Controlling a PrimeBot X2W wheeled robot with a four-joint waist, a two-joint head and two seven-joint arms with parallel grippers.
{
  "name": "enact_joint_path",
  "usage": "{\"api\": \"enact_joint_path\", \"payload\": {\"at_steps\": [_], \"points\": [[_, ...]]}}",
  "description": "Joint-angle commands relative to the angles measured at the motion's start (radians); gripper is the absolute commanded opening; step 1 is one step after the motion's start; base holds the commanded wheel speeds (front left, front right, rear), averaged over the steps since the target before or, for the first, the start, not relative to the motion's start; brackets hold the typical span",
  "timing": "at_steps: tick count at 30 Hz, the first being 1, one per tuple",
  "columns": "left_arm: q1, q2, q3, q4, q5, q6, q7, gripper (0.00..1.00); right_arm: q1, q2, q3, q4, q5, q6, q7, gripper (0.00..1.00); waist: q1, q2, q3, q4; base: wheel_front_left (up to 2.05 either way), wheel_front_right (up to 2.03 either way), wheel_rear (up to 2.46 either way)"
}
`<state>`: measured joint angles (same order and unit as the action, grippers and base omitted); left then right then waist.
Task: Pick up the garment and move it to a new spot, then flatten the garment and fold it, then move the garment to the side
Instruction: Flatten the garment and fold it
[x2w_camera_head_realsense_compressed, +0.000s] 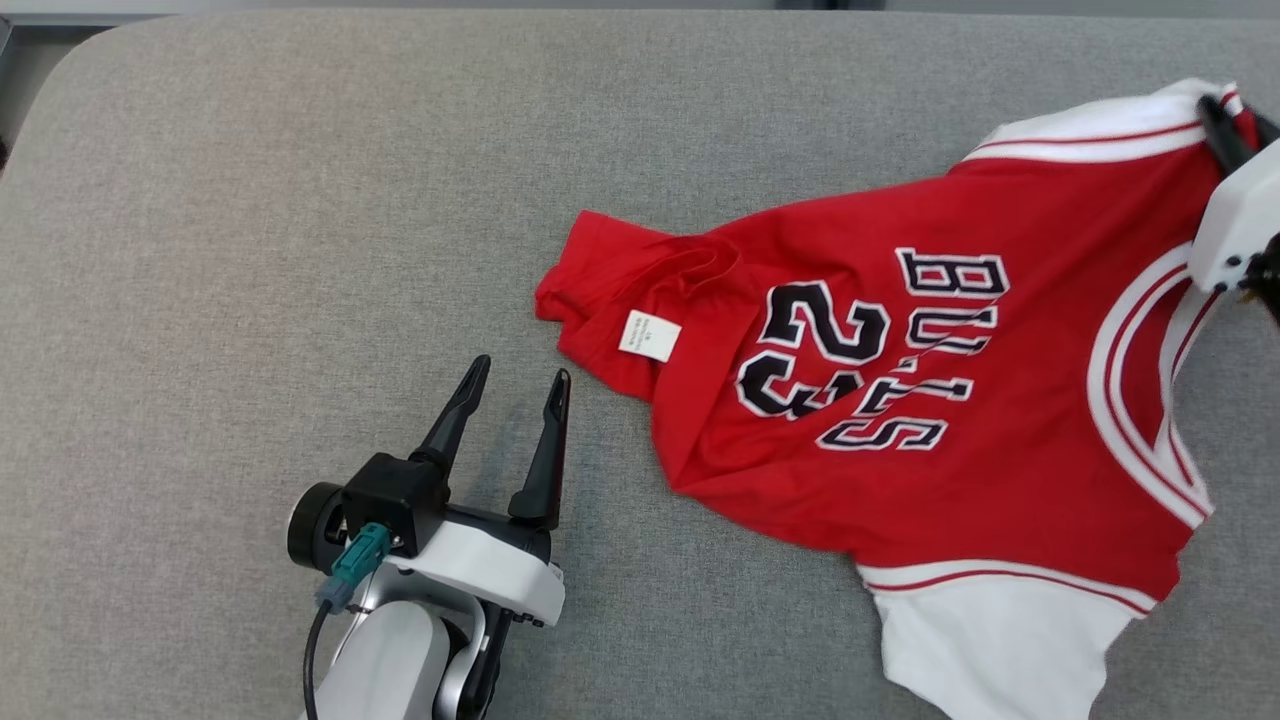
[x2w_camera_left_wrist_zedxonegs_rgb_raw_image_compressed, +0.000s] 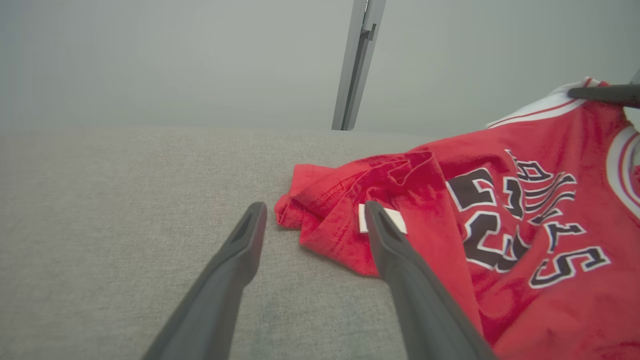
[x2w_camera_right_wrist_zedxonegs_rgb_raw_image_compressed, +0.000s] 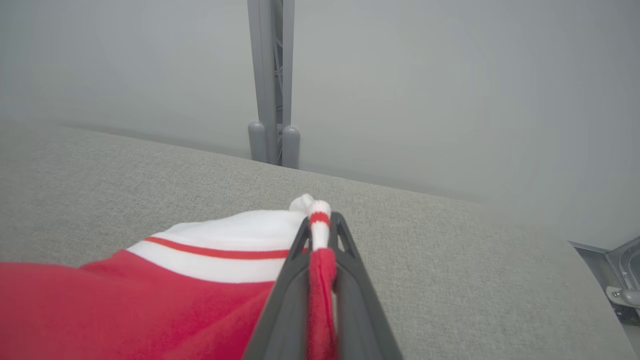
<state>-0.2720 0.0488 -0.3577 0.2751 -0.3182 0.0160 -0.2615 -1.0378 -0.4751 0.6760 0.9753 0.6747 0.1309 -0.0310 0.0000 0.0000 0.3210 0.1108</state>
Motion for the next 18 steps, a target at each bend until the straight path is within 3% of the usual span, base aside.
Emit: {"api": "enact_joint_path", "payload": {"at_steps": [1,18], "points": [[-0.015,0.004,-0.001,-0.005,-0.008,0.006,-0.004,1.0,-0.033,-0.004,-0.008,0.023,-0.016,0.0,-0.032,0.0,0.0,0.0,0.007,0.009,0.0,0.0,0.0],[-0.052,0.004,-0.031,-0.026,-0.034,0.017,-0.004,1.0,-0.292,0.024,-0.028,0.258,-0.181,0.0,-0.227,0.0,0.0,0.0,0.106,0.089,0.0,0.0,0.0]]}}
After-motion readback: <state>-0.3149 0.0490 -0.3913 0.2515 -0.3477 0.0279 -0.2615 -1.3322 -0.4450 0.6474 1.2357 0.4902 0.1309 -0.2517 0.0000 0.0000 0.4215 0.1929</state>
